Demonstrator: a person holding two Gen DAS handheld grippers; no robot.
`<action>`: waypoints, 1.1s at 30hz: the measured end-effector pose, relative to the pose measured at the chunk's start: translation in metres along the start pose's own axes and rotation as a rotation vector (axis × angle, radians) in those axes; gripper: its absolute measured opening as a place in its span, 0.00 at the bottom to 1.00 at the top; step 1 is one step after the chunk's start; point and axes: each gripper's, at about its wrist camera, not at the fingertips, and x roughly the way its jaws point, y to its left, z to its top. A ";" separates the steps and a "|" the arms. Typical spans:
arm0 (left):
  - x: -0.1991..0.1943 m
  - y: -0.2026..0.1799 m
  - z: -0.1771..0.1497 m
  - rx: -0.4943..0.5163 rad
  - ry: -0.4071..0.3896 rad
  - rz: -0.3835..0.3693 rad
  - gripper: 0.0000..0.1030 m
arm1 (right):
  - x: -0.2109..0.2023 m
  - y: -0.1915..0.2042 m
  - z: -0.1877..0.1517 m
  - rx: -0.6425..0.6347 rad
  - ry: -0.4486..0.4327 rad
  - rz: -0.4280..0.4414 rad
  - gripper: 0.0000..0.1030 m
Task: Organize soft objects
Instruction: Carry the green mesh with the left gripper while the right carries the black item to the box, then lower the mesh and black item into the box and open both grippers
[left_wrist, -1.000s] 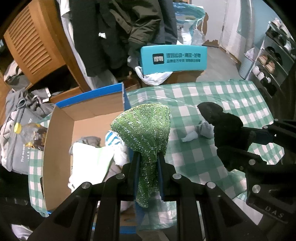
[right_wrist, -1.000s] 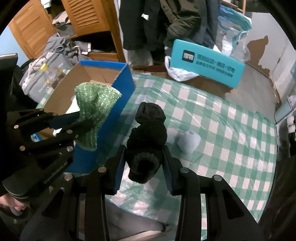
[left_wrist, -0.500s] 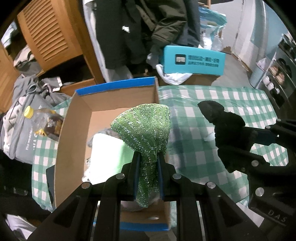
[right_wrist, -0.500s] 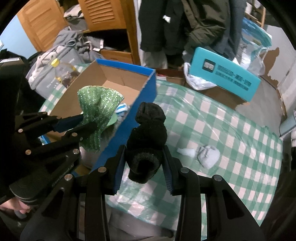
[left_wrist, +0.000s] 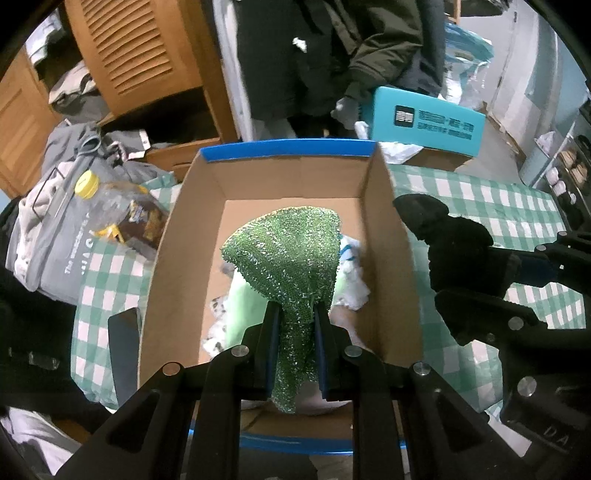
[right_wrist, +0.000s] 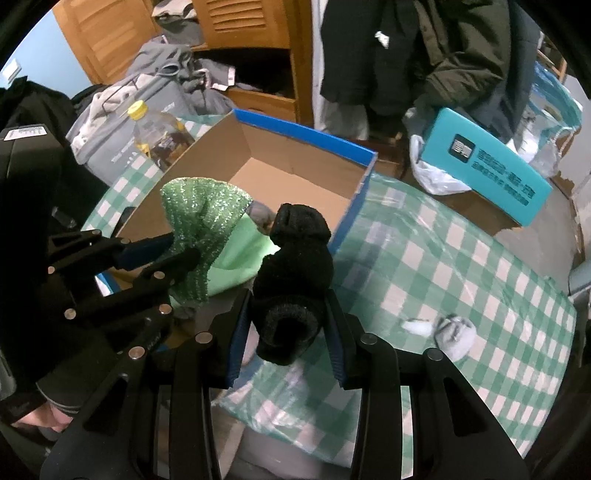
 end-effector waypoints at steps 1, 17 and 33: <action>0.001 0.004 -0.001 -0.006 0.002 0.002 0.17 | 0.002 0.003 0.002 -0.002 0.004 0.004 0.36; 0.027 0.032 -0.007 -0.065 0.067 0.038 0.29 | 0.042 0.016 0.017 0.015 0.060 0.051 0.39; 0.021 0.027 -0.003 -0.049 0.039 0.078 0.62 | 0.029 -0.008 0.015 0.078 0.027 0.028 0.62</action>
